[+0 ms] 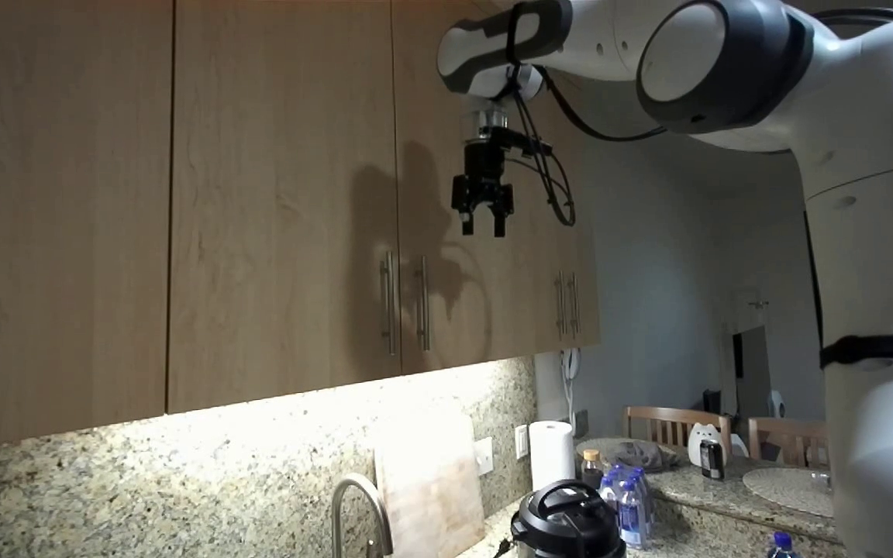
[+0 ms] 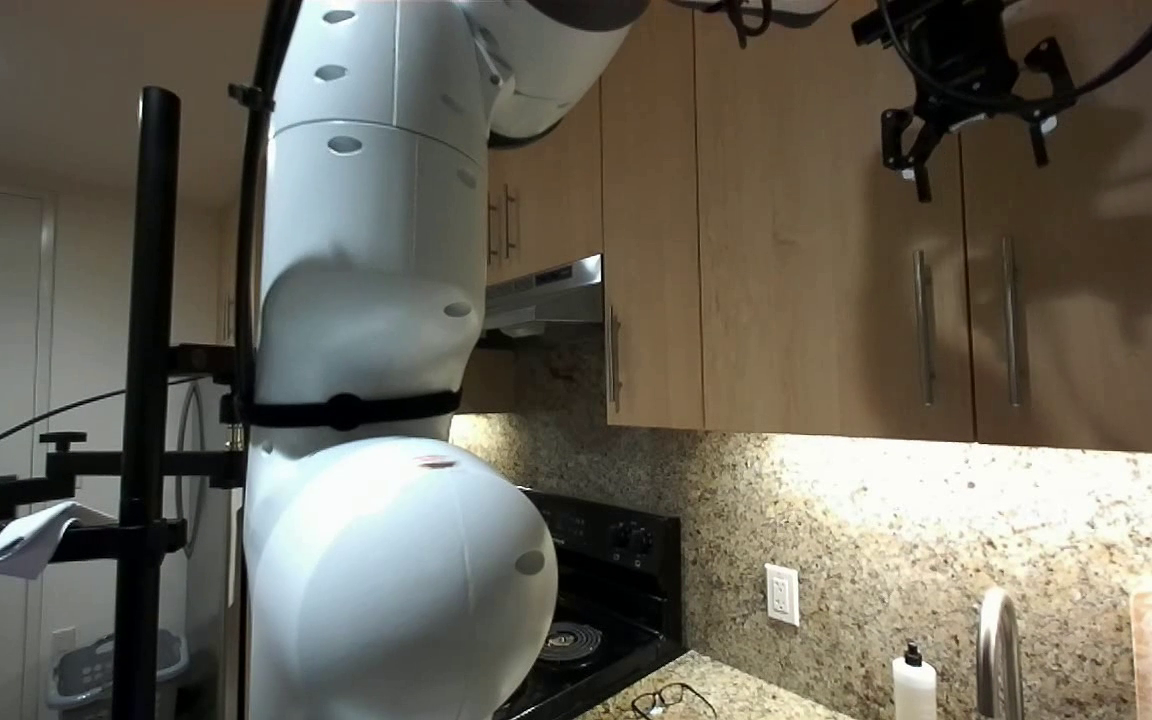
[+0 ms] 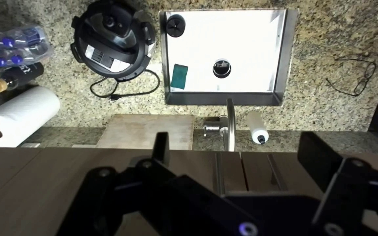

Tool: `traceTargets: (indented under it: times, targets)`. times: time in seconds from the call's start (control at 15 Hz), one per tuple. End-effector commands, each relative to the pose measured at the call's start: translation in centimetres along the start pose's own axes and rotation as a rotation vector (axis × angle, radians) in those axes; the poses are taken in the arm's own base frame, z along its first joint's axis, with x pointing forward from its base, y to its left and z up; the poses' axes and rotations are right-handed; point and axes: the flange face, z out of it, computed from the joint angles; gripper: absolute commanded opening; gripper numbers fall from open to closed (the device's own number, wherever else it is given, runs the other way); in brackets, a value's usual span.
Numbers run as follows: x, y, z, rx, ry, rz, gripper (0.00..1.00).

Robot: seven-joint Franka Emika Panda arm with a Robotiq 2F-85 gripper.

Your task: Close the cabinet door

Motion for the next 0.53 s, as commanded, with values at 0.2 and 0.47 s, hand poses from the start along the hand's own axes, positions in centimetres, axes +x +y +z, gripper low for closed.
traceTargets:
  times: [0.2,0.47]
  targets:
    - [-0.9,1.2,7.6,0.083,-0.15,0.015,1.0]
    - [-1.5,1.6,9.8,0.1,-0.198,0.031,1.0]
